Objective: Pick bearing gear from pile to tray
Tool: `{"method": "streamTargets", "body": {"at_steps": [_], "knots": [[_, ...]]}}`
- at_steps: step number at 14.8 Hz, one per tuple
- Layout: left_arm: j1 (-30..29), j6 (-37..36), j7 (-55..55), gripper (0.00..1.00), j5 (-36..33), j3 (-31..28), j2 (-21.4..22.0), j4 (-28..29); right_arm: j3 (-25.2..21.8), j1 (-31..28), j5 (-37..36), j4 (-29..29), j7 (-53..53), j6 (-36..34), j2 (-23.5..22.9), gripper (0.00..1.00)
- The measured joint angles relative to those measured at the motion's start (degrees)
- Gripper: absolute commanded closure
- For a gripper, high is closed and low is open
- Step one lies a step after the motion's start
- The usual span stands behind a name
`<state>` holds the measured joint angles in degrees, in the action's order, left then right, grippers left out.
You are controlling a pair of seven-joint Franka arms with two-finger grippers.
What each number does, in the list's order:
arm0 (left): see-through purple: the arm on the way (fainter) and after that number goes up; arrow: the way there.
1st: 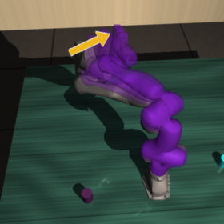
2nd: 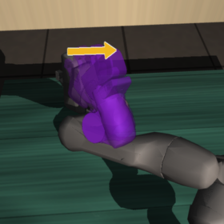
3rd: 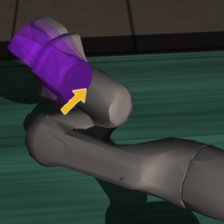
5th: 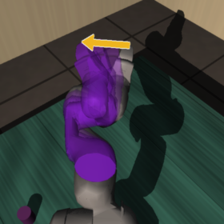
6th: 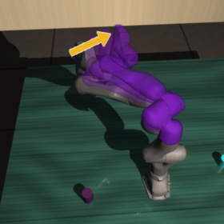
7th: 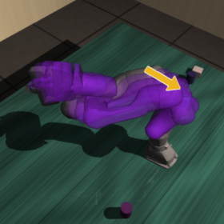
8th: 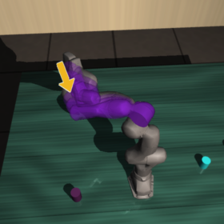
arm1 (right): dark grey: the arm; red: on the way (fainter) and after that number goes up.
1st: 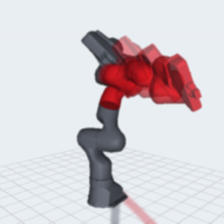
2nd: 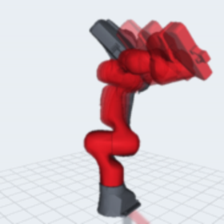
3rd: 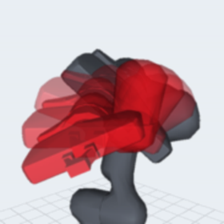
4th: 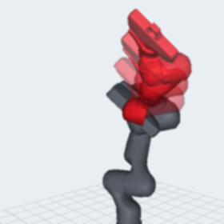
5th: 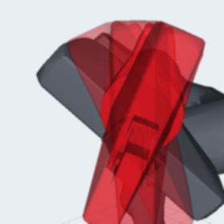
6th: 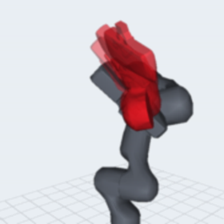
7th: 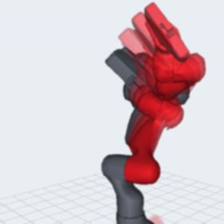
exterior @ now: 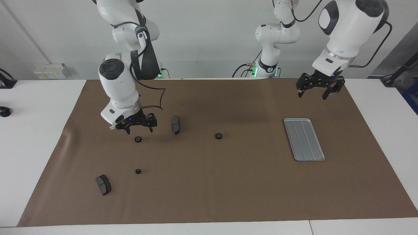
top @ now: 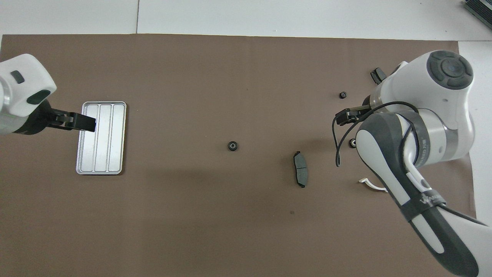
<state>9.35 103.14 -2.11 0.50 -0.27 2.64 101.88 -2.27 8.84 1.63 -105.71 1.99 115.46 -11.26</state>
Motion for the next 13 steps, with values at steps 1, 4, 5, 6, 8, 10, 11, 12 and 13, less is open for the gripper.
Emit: {"method": "streamTargets", "body": {"at_steps": [1, 4, 5, 6, 8, 10, 11, 12, 13], "knots": [[1.89, 3.03, 2.03, 0.00, 0.00, 0.12, -0.19, 2.05, -0.01, -1.34, 0.70, -3.15, 3.39, 2.24, 0.76, 0.00], [7.76, 10.75, 8.52, 0.00, 0.00, 0.40, -3.00, 5.72, 0.10, -2.45, 0.98, -14.64, 7.01, 15.02, 2.97, 0.00], [9.51, 13.73, 10.87, 0.00, 0.00, 0.46, -4.83, 6.17, 0.32, -2.42, 0.98, -17.69, 7.14, 18.23, 3.30, 0.00], [11.19, 16.82, 13.36, 0.00, 0.00, 0.51, -6.98, 6.48, 0.47, -2.41, 0.98, -19.97, 7.32, 20.81, 3.41, 0.00], [14.58, 22.69, 18.43, 0.00, 0.00, 0.54, -12.06, 6.56, 0.46, -2.48, 0.98, -23.24, 8.45, 25.75, 3.36, 0.00], [17.49, 27.26, 22.20, 0.00, 0.00, 0.54, -16.97, 6.30, 0.36, -2.57, 0.98, -24.88, 8.87, 29.02, 3.11, 0.00], [18.62, 29.23, 23.50, 0.00, 0.00, 0.54, -18.98, 6.10, 0.35, -2.59, 0.98, -25.22, 8.91, 30.06, 2.88, 0.05], [19.58, 30.77, 24.23, 0.00, 0.00, 0.55, -20.64, 5.83, 0.35, -2.59, 0.98, -25.43, 8.97, 30.97, 2.58, 0.16], [20.39, 31.87, 24.68, 0.00, 0.00, 0.52, -21.85, 5.60, 0.35, -2.59, 0.98, -25.62, 9.13, 31.79, 2.25, 0.28]]}}
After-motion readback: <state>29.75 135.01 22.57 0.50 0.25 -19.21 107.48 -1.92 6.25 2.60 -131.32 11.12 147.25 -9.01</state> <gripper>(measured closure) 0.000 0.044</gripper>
